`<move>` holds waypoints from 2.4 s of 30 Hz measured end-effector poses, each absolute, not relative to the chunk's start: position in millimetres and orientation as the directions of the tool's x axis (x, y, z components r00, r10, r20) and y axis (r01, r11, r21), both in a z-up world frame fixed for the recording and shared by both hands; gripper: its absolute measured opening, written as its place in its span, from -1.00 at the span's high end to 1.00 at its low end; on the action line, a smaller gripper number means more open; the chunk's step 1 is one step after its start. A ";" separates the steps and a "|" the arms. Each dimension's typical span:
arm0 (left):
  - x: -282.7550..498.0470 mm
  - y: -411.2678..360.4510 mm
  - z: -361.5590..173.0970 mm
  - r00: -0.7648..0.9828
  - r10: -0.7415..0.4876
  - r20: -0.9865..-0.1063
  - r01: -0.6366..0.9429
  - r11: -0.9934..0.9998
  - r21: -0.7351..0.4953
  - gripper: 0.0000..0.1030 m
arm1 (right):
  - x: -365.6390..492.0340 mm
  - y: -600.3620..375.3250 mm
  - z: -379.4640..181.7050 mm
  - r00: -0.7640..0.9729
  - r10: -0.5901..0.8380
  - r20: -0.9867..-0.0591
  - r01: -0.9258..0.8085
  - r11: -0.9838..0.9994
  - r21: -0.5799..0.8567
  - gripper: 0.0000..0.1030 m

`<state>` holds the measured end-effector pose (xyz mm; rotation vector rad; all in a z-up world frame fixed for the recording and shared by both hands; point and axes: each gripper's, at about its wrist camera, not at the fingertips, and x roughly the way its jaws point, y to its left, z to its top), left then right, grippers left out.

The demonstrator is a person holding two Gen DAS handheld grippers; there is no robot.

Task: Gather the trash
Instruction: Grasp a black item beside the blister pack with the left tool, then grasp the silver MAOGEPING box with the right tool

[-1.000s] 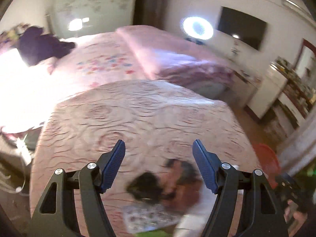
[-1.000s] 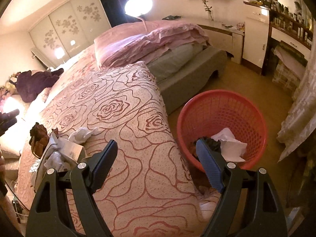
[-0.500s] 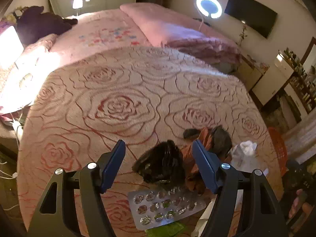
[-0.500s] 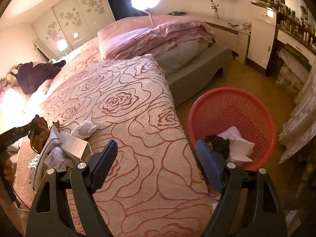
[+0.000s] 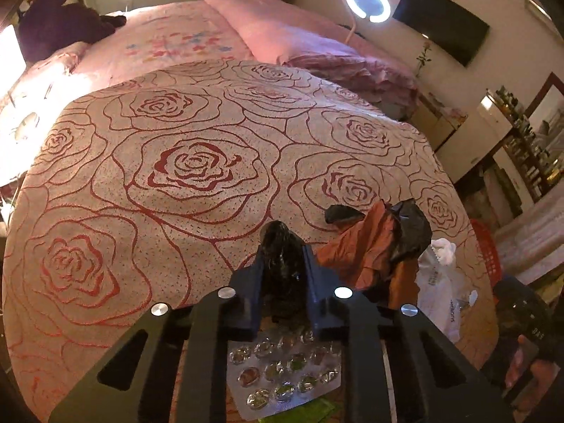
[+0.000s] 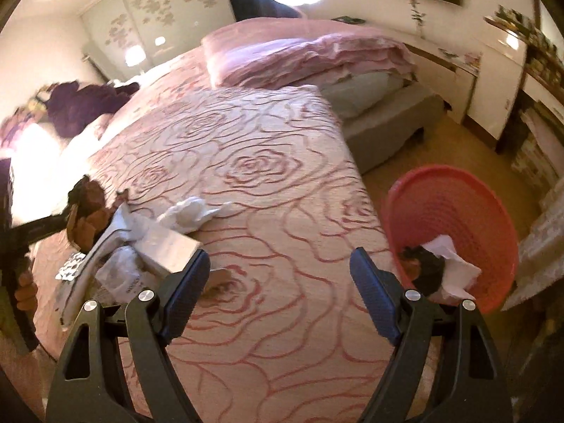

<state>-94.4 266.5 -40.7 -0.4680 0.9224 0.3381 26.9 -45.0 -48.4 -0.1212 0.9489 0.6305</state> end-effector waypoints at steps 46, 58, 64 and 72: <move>-114.2 269.5 15.2 0.686 0.128 -0.717 -0.460 0.839 -0.291 0.67 | -15.7 -32.8 -63.1 0.299 0.441 -0.846 -0.779 0.624 0.050 -0.01; -112.9 263.5 18.0 0.693 0.121 -0.711 -0.450 0.843 -0.295 0.67 | -9.5 8.2 -63.1 0.273 0.510 -0.816 -0.839 0.541 0.058 -0.35; -112.4 261.8 20.4 0.697 0.118 -0.707 -0.443 0.847 -0.295 0.67 | -10.7 19.0 -76.6 0.242 0.474 -0.847 -0.853 0.520 0.046 0.12; -107.0 251.0 23.5 0.704 0.104 -0.702 -0.415 0.863 -0.288 0.67 | -14.5 7.5 -77.9 0.244 0.482 -0.842 -0.828 0.555 0.077 0.33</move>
